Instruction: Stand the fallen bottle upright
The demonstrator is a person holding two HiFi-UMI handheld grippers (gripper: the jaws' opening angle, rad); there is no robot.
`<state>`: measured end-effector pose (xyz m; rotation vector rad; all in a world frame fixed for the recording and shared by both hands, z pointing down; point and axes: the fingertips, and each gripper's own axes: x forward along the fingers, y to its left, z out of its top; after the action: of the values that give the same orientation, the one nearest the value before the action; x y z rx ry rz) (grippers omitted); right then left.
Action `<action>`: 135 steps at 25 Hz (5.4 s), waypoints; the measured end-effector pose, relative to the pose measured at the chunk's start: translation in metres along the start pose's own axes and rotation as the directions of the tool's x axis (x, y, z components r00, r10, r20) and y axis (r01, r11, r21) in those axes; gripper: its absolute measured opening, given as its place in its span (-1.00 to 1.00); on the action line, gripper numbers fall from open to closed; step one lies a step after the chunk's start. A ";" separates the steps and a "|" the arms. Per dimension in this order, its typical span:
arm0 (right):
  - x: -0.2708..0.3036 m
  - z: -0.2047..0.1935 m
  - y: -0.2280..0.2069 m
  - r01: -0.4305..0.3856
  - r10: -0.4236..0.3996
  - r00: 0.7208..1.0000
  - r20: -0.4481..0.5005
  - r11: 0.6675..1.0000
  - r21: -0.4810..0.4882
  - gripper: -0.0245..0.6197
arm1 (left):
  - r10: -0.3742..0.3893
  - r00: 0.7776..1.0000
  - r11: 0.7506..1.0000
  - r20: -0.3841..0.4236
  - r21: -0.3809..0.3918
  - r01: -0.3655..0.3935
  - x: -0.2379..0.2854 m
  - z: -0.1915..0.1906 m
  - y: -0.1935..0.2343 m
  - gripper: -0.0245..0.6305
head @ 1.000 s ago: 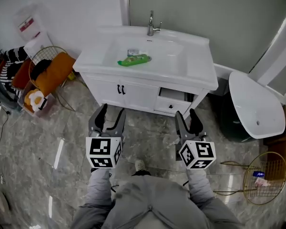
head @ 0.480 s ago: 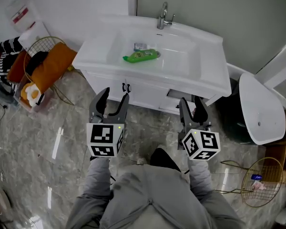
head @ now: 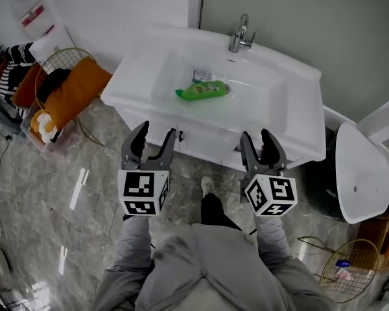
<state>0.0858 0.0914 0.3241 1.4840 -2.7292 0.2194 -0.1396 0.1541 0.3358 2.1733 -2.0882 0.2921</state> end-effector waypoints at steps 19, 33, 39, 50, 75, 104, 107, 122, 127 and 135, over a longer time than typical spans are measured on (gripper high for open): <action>0.234 -0.022 -0.050 -0.324 0.307 0.933 -0.190 0.944 -0.068 -0.23 | 0.194 0.978 0.980 -0.083 -0.028 -0.197 0.175 0.011 0.056 -0.10; 0.303 -0.102 -0.004 -0.529 0.431 0.801 -0.415 0.834 -0.157 -0.22 | 0.227 0.965 0.973 -0.129 -0.018 -0.231 0.203 -0.003 0.116 -0.10; 0.332 -0.146 0.021 -0.671 0.458 0.688 -0.564 0.698 -0.252 -0.11 | 0.189 0.976 0.981 -0.105 -0.019 -0.192 0.223 0.002 0.142 -0.10; 0.363 -0.249 0.038 -0.922 0.314 0.360 -0.878 0.266 -0.282 0.01 | 0.181 0.972 0.979 -0.152 -0.070 -0.193 0.232 -0.026 0.185 -0.11; 0.368 -0.344 0.011 -0.988 -0.083 0.006 -0.997 -0.155 0.007 0.34 | 0.249 0.946 0.958 -0.206 -0.091 -0.271 0.228 -0.051 0.229 -0.11; 0.368 -0.351 0.012 -0.987 -0.043 -0.007 -0.999 -0.161 0.013 0.41 | 0.232 0.944 0.964 -0.234 -0.077 -0.256 0.244 -0.055 0.214 -0.11; 0.369 -0.348 0.012 -0.989 -0.031 0.014 -0.999 -0.147 -0.010 0.41 | 0.228 0.946 0.965 -0.230 -0.074 -0.251 0.244 -0.053 0.213 -0.11; 0.372 -0.301 0.030 -0.985 0.187 0.170 -0.968 0.072 -0.159 0.41 | 0.167 0.967 0.981 -0.193 -0.060 -0.182 0.257 -0.035 0.194 -0.11; 0.366 -0.283 0.027 -0.967 0.231 0.233 -0.945 0.157 -0.200 0.41 | 0.137 0.974 0.988 -0.183 -0.049 -0.149 0.262 -0.026 0.184 -0.11; 0.358 -0.251 0.005 -0.871 0.290 0.410 -0.865 0.405 -0.277 0.41 | 0.019 0.989 1.000 -0.145 -0.003 -0.020 0.283 -0.005 0.153 -0.11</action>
<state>-0.1247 -0.1695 0.6045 -0.0391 -2.0855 -0.2336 -0.2831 -0.1284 0.3937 2.0624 -2.0304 0.4339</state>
